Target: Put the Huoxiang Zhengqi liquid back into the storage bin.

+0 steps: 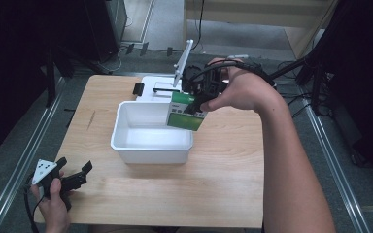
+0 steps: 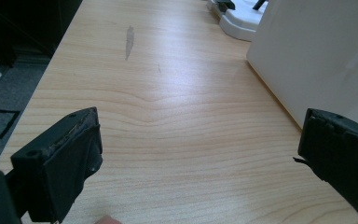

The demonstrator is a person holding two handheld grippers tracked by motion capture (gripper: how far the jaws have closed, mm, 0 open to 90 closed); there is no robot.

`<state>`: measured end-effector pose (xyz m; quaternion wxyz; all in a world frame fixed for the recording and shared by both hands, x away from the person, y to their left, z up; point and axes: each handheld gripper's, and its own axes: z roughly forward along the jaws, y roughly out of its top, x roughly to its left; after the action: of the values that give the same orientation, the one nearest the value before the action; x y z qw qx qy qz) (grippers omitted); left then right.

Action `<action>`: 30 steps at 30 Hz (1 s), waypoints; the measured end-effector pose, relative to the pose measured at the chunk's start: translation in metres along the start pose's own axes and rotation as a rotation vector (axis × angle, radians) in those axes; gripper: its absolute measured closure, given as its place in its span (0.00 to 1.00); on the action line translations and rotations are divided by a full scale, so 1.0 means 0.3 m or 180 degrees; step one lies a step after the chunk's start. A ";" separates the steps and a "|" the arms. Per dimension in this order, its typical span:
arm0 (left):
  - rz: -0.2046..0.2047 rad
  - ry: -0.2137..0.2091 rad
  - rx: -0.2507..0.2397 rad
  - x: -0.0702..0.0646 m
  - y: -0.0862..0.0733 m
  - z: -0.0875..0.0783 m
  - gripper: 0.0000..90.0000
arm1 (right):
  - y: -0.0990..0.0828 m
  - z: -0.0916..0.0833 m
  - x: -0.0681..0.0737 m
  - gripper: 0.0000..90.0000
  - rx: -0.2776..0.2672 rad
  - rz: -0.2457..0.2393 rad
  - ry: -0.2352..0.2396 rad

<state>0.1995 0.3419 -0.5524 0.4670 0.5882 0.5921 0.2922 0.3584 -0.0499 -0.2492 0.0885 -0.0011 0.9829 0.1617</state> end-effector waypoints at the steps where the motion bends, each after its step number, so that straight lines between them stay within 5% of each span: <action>1: -0.0004 -0.0001 0.0000 0.000 0.000 0.000 0.01 | 0.008 0.004 0.002 0.72 0.0003 -0.0059 0.0034; 17: -0.0096 -0.0028 0.0020 0.009 0.001 0.002 0.01 | 0.066 0.074 0.011 0.72 0.0220 -0.0178 0.0061; 30: -0.0132 -0.0031 0.0021 0.010 0.001 0.003 0.01 | 0.080 0.118 0.009 0.72 0.0229 -0.0288 0.0103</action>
<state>0.2009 0.3448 -0.5530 0.4739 0.5788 0.6028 0.2776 0.3612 -0.0158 -0.2749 0.0797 -0.0450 0.9883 0.1221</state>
